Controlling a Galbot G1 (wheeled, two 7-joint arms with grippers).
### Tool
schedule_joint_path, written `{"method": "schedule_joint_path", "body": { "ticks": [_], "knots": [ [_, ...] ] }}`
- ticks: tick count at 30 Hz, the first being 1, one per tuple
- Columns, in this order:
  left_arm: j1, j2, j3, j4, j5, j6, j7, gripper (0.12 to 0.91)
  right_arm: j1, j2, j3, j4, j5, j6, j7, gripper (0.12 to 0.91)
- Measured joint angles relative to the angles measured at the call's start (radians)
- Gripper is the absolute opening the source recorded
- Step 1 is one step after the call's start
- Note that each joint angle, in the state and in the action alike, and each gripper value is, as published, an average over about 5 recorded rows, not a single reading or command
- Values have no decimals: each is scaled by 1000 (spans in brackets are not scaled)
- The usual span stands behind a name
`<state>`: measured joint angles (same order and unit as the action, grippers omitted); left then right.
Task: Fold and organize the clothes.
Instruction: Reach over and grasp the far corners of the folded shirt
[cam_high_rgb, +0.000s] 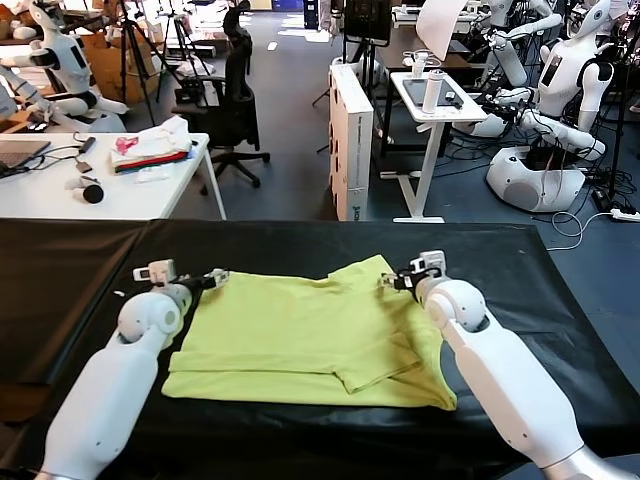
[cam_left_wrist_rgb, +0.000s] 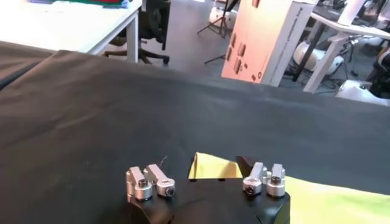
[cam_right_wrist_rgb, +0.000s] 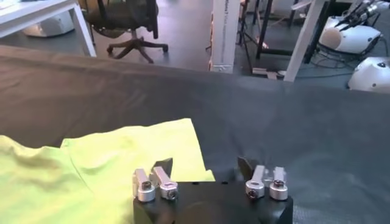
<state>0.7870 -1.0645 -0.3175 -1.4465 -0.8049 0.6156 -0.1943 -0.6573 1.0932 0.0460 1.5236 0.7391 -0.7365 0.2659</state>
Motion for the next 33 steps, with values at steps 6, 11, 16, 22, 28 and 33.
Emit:
{"method": "schedule_joint_path", "body": {
  "ticks": [6,11,16,22,28,33],
  "knots": [
    [9,4,-4,-1,6,0,13,552,1,5,-4,-9,-3,0,-6,558],
    [14,5,-5,0,9,0,23,399,4,13,-5,-17,-3,0,-7,411],
    [15,7,-5,0,11,0,35,287,4,15,-3,-19,-1,0,-7,208],
    [16,7,-4,0,12,-1,43,210,-5,11,8,-11,0,0,-16,140],
    [28,7,-16,-17,7,-4,44,191,-33,-2,35,20,14,27,-45,139],
    [53,22,-39,-55,-9,-3,42,187,-68,-16,66,60,31,115,-70,139]
  ]
}}
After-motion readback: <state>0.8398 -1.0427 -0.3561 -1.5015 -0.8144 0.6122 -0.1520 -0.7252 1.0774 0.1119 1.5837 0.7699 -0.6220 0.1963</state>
